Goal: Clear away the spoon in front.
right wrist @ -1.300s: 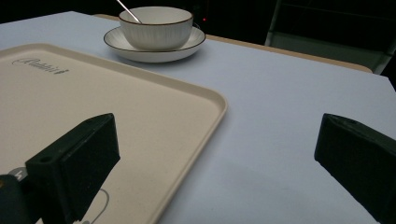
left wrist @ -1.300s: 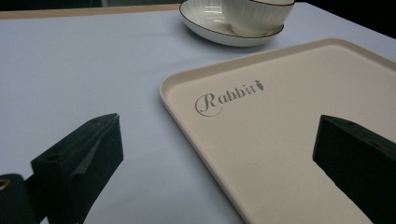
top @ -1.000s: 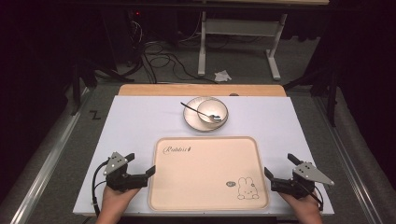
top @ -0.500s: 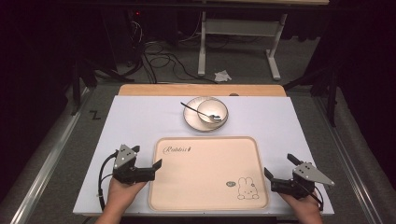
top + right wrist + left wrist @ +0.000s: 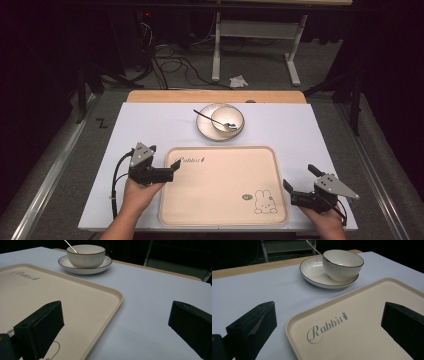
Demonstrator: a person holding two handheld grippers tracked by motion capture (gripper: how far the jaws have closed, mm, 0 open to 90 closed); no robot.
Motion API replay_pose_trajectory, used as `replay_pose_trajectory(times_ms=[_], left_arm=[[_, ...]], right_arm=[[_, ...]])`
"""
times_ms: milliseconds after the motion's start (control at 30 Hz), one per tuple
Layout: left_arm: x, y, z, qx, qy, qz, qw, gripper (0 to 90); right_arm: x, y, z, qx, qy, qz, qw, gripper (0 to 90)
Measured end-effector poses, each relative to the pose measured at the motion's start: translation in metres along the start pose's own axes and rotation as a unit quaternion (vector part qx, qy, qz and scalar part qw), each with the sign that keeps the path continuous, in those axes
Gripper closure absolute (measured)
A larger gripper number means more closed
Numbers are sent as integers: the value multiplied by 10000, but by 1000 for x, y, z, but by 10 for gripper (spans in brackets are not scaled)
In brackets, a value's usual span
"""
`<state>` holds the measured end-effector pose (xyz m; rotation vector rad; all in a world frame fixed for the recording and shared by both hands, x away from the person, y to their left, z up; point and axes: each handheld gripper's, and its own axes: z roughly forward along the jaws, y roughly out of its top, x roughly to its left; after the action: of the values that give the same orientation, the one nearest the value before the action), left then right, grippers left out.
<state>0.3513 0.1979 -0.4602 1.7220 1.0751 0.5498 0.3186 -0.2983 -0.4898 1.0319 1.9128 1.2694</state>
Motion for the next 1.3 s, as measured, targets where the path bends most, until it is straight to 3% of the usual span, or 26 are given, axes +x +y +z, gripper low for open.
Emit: replay_pose_trajectory(times_ms=[300,967,1300], left_arm=[[6,15,17,-8,-26,-106,9999,15],[11,47,59,77,-39,-119,9999,42],[13,71,93,337,43,-60,9994,69]], right_arm=[[-1,-1,0,6,9,0,10000,6],[-2,-1,1,-14,30,43,10000,6],[-1,0,2,-53,102,44,9999,5]])
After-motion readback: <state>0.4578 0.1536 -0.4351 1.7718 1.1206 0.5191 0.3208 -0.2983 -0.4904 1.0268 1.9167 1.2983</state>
